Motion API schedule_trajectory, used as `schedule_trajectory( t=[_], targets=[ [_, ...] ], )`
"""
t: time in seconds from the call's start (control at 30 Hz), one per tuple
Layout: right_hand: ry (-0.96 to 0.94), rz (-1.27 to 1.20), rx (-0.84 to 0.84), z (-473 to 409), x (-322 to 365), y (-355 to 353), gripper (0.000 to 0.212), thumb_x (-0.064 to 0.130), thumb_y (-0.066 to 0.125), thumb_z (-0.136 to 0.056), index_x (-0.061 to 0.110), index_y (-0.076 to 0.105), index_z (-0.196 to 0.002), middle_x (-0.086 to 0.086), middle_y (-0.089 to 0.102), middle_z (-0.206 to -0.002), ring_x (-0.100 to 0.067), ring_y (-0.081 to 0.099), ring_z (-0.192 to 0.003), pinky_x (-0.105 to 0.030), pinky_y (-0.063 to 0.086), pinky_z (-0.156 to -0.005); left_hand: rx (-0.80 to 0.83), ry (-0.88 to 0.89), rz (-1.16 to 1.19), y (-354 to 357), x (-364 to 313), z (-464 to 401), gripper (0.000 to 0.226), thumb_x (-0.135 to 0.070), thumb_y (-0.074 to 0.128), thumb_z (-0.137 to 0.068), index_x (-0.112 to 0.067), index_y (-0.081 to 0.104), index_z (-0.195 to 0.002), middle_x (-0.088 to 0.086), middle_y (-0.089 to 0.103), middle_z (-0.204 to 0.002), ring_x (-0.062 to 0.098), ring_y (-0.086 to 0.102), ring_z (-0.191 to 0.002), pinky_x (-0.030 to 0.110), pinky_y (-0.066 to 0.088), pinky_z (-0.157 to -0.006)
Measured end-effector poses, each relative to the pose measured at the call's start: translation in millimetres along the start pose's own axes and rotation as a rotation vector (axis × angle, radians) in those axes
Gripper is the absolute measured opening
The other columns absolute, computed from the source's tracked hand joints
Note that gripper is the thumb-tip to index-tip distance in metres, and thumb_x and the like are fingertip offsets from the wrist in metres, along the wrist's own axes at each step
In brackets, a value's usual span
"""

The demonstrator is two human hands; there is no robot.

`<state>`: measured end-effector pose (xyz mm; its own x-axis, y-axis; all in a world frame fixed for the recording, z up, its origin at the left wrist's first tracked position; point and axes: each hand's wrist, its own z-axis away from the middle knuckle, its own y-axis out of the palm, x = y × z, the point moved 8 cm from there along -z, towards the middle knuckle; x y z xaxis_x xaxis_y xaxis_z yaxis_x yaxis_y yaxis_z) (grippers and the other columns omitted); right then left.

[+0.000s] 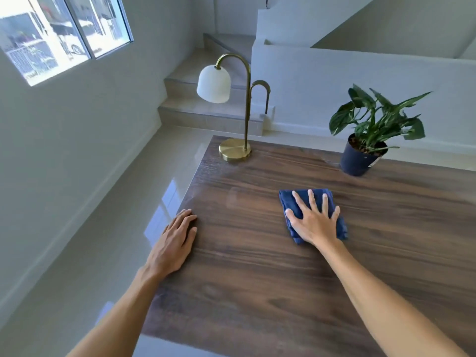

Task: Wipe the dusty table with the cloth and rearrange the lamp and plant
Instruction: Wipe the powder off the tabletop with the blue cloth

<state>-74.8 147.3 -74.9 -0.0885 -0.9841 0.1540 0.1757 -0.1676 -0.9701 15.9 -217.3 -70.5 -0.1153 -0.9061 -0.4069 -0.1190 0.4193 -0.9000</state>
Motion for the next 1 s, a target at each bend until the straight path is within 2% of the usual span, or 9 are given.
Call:
schedule_trajectory(
  t=[0.1,0.23,0.37,0.43,0.53,0.67,0.8,0.87,1.0],
  targets=[
    [-0.107,-0.045,0.006,-10,84,17,0.064,0.069,0.021,-0.094,0.052,0.008,-0.155,0.003,-0.003,-0.169,-0.034,-0.013,-0.153,-0.066,-0.009,-0.116,0.009,0.005,0.018,-1,2,10,0.065,-0.051,0.017,-0.099,-0.013,0.048,-0.142,0.001,0.040,-0.155,0.014,0.027,-0.148,0.030,0.018,-0.122],
    [-0.494,-0.017,0.037,88,192,50,0.059,0.061,0.027,-0.096,0.053,0.016,-0.154,0.006,0.004,-0.168,-0.029,-0.009,-0.154,-0.065,-0.007,-0.117,-0.005,-0.035,0.166,-7,8,14,0.059,-0.041,0.020,-0.098,-0.012,0.047,-0.143,0.004,0.044,-0.152,0.014,0.032,-0.146,0.025,0.016,-0.121],
    [-0.833,0.005,0.030,192,149,63,0.056,0.063,0.035,-0.096,0.060,0.019,-0.149,0.018,0.005,-0.166,-0.013,-0.008,-0.154,-0.051,-0.008,-0.121,-0.010,-0.049,0.266,-10,11,16,0.058,-0.041,0.023,-0.098,-0.015,0.047,-0.144,0.002,0.044,-0.152,0.013,0.033,-0.145,0.024,0.017,-0.121],
    [-0.744,0.046,0.008,181,78,55,0.060,0.072,0.036,-0.091,0.065,0.016,-0.147,0.021,0.008,-0.165,-0.009,-0.007,-0.153,-0.054,0.003,-0.121,-0.009,-0.052,0.243,-11,7,18,0.055,-0.039,0.026,-0.100,-0.015,0.047,-0.144,0.001,0.042,-0.154,0.010,0.029,-0.146,0.020,0.013,-0.120],
    [-0.365,0.105,-0.001,110,-6,30,0.064,0.084,0.011,-0.084,0.068,0.004,-0.145,0.017,0.005,-0.166,-0.013,-0.010,-0.153,-0.059,0.007,-0.120,0.000,-0.024,0.182,-8,-1,21,0.055,-0.040,0.027,-0.100,-0.014,0.046,-0.145,0.000,0.039,-0.155,0.010,0.024,-0.148,0.020,0.010,-0.120],
    [-0.094,0.002,-0.030,63,25,24,0.063,0.074,0.019,-0.091,0.058,0.009,-0.152,0.011,0.001,-0.168,-0.030,-0.007,-0.154,-0.065,-0.004,-0.117,0.010,0.009,0.140,-1,-2,29,0.061,-0.048,0.023,-0.099,-0.014,0.044,-0.146,0.000,0.037,-0.157,0.010,0.022,-0.149,0.030,0.014,-0.123],
    [-0.391,-0.011,-0.021,122,108,47,0.059,0.064,0.026,-0.097,0.054,0.014,-0.153,0.007,0.005,-0.168,-0.029,-0.007,-0.154,-0.065,-0.006,-0.118,0.015,0.023,0.098,3,-10,38,0.060,-0.045,0.025,-0.099,-0.012,0.044,-0.146,0.003,0.038,-0.157,0.013,0.023,-0.149,0.030,0.014,-0.123],
    [-0.534,-0.002,-0.025,167,102,51,0.057,0.064,0.025,-0.097,0.055,0.015,-0.153,0.010,0.006,-0.168,-0.023,-0.008,-0.155,-0.061,-0.006,-0.120,0.015,0.037,0.088,5,-23,43,0.059,-0.044,0.027,-0.099,-0.012,0.045,-0.145,0.005,0.039,-0.156,0.015,0.024,-0.149,0.031,0.016,-0.122],
    [-0.446,-0.004,-0.041,204,38,50,0.059,0.069,0.022,-0.096,0.056,0.013,-0.153,0.013,0.006,-0.167,-0.017,-0.009,-0.155,-0.056,-0.003,-0.123,-0.032,-0.060,0.180,12,-54,55,0.043,-0.036,0.045,-0.102,-0.018,0.050,-0.141,0.002,0.042,-0.154,0.018,0.035,-0.144,0.038,0.028,-0.119]
  ],
)
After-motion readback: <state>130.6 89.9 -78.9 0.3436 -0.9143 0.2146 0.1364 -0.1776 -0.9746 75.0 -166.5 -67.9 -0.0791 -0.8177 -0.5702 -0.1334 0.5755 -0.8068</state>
